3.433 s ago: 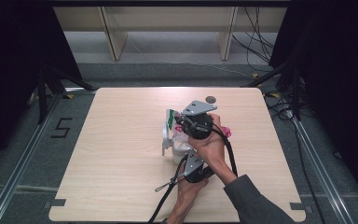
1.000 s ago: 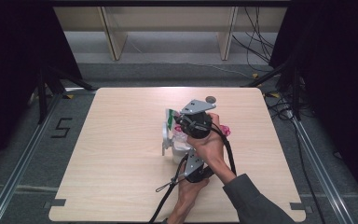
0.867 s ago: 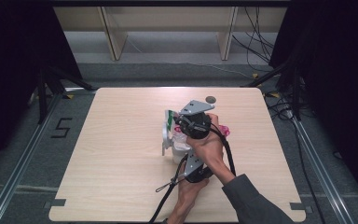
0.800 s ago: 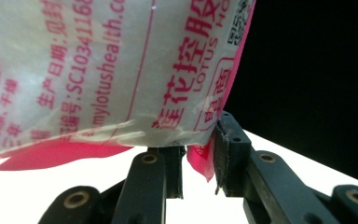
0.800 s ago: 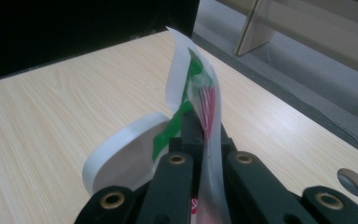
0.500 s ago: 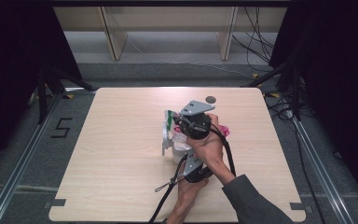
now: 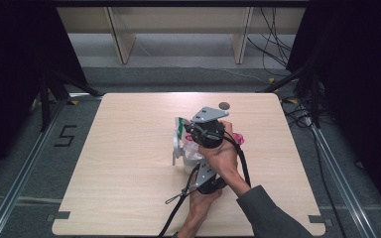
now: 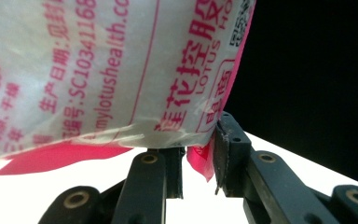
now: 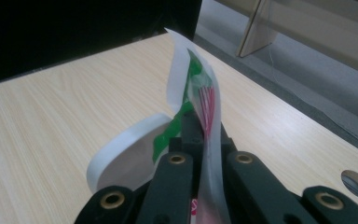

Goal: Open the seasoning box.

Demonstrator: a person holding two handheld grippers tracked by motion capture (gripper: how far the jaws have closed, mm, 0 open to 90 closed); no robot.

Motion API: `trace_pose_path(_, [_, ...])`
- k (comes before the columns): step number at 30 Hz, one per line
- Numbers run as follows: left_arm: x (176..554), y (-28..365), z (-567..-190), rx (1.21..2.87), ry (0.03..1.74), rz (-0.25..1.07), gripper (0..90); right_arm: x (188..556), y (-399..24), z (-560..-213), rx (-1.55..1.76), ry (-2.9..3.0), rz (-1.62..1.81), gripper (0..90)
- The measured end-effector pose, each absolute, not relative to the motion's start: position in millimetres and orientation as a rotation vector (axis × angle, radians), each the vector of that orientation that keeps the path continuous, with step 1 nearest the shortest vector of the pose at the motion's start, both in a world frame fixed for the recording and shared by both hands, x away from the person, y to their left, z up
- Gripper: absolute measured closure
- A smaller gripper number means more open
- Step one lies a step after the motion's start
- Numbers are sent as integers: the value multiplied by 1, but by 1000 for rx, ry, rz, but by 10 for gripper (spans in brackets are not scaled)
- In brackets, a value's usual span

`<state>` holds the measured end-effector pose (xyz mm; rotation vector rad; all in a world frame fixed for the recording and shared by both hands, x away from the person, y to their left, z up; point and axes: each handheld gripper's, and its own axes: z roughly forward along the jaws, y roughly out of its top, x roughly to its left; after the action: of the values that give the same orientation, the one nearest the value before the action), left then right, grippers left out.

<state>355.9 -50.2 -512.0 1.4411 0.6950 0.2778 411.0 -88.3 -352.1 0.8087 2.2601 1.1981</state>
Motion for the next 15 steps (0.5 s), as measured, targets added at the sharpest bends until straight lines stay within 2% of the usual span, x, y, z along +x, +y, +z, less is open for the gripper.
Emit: trace_pose_path(15, [357, -49, -511, 1457, 687, 297, 743, 412, -89, -352, 826, 2240, 1221, 900])
